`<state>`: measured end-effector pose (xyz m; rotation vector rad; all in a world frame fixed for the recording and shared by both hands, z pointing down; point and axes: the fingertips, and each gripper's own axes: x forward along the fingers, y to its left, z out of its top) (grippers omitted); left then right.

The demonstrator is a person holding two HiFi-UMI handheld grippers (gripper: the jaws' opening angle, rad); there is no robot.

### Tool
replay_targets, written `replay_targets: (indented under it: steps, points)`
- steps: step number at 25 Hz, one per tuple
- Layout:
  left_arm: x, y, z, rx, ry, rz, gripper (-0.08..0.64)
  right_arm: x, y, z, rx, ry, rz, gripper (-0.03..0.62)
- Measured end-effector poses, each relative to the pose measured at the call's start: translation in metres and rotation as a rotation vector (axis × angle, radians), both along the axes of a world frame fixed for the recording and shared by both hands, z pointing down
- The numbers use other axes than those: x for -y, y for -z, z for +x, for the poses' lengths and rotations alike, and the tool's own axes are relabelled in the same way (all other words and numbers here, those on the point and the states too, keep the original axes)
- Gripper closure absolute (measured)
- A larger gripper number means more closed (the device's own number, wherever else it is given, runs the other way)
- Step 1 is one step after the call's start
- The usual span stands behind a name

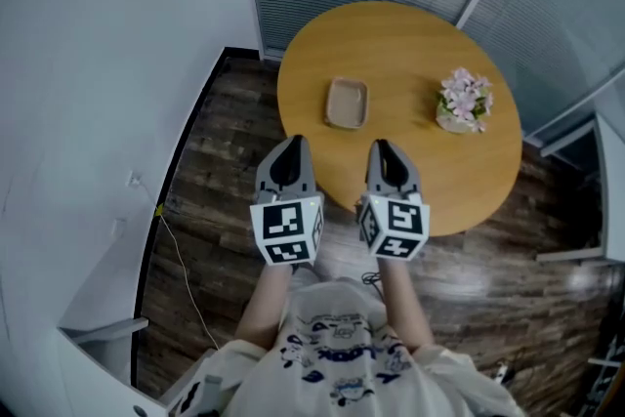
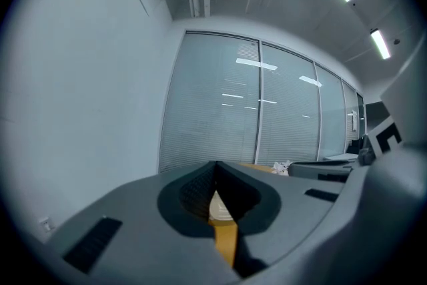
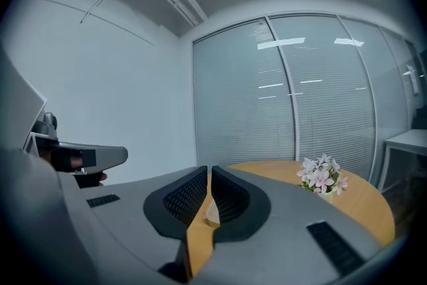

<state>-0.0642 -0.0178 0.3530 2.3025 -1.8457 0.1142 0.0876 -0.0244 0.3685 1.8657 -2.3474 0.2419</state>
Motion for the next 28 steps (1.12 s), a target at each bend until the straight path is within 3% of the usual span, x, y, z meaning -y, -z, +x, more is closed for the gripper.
replay_targets:
  steps: [14,28]
  points:
    - [0.128,-0.033,-0.001,0.006,-0.107,-0.082,0.555,0.114,-0.027,-0.002,0.002,-0.099,-0.074,0.571]
    - [0.172,-0.088,0.017,-0.009,-0.172,-0.205,0.555,0.148,-0.082,0.022,-0.012,-0.192,-0.188,0.571]
